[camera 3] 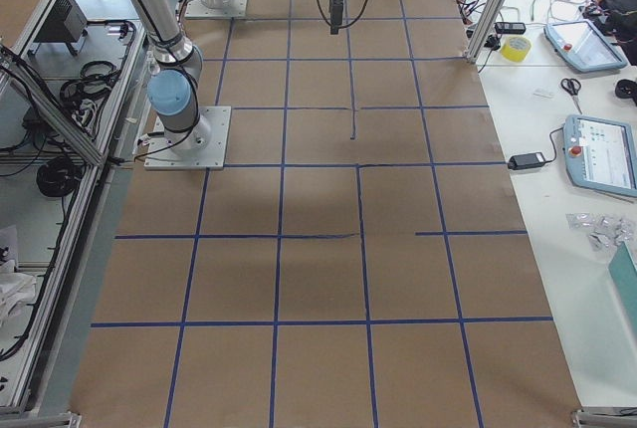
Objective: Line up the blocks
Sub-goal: 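Lower the orange cube beside the purple cube and adjust its position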
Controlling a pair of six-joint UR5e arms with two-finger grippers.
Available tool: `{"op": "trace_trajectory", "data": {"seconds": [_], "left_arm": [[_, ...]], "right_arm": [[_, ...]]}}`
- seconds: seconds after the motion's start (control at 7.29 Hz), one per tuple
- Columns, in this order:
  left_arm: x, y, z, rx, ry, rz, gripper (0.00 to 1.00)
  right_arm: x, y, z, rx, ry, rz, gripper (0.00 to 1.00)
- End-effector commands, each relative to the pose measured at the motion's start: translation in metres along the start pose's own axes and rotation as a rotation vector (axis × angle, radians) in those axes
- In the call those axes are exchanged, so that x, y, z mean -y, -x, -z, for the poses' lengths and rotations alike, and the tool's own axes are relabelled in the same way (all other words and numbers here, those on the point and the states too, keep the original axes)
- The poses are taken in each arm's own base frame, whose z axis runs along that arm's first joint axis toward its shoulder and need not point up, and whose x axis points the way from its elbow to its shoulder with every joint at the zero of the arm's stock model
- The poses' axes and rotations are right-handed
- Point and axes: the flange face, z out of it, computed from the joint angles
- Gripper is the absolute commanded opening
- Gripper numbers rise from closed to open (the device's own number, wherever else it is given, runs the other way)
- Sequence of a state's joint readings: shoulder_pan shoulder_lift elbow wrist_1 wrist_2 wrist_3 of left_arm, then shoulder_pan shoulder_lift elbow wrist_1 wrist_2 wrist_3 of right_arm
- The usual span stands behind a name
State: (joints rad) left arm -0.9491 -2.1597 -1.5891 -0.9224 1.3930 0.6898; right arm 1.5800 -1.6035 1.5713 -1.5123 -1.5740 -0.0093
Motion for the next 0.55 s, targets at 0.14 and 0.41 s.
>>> {"op": "trace_trajectory", "data": {"seconds": [0.14, 0.41], "left_arm": [[0.003, -0.007, -0.012, -0.003, 0.006, 0.083, 0.15], [0.016, -0.036, -0.012, 0.005, 0.011, 0.039, 0.29]], "right_arm": [[0.0, 0.0, 0.0, 0.0, 0.0, 0.0, 1.0], [0.0, 0.0, -0.001, 0.0, 0.001, 0.0, 1.0]]}}
